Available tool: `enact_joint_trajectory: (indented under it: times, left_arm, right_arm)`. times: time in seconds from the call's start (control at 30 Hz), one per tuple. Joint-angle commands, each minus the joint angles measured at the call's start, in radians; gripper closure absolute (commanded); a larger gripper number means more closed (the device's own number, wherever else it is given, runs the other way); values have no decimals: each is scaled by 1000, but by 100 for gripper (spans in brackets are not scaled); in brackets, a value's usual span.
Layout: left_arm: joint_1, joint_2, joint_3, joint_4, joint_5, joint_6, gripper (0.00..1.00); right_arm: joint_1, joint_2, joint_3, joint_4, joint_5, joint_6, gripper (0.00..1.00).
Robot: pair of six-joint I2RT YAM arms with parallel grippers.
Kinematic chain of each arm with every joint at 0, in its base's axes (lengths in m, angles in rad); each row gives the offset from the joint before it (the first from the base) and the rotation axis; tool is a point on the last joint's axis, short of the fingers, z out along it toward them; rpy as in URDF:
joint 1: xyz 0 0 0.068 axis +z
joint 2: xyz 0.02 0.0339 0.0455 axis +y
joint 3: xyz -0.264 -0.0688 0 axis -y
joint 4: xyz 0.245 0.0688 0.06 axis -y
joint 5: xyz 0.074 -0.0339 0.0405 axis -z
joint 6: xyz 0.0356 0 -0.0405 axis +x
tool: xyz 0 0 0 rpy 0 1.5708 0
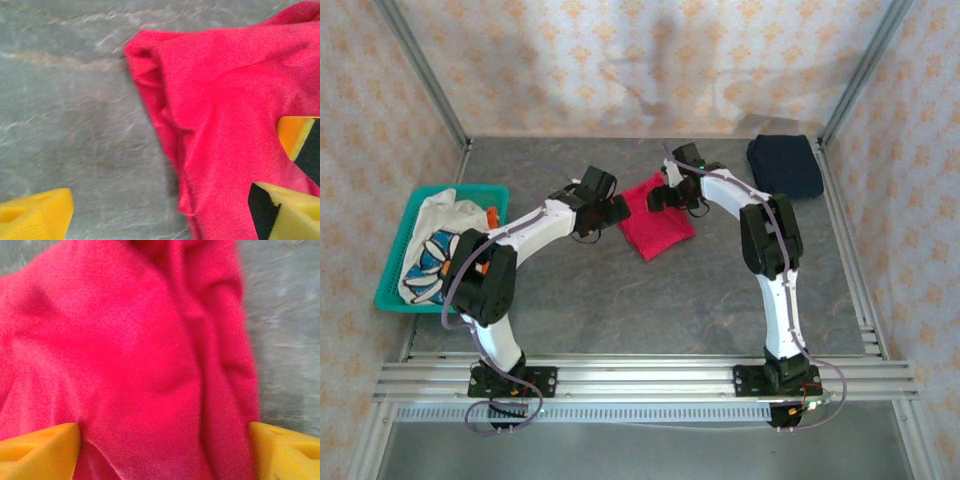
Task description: Fold and stack the t-shirts
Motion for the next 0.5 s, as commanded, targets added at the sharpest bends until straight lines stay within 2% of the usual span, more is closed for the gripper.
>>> enact_joint_trajectory:
  times: [0.0,0.3,0.4,0.47]
  left_arm:
    - [-3,-91,-62,31,-68,-18,9]
    - [7,-205,-171,21,-100,-10,9]
    - [9,-211,-184,29,-99,-11,9]
    - [9,-214,-188,31,-101,-8,9]
  right_arm:
    - [19,37,41,-90,74,-57,17]
    - [69,82,68,-188,162,-99,44]
    - [77,105,83,-228,184,-94,62]
    - [78,112,85,-245,205,-85,89]
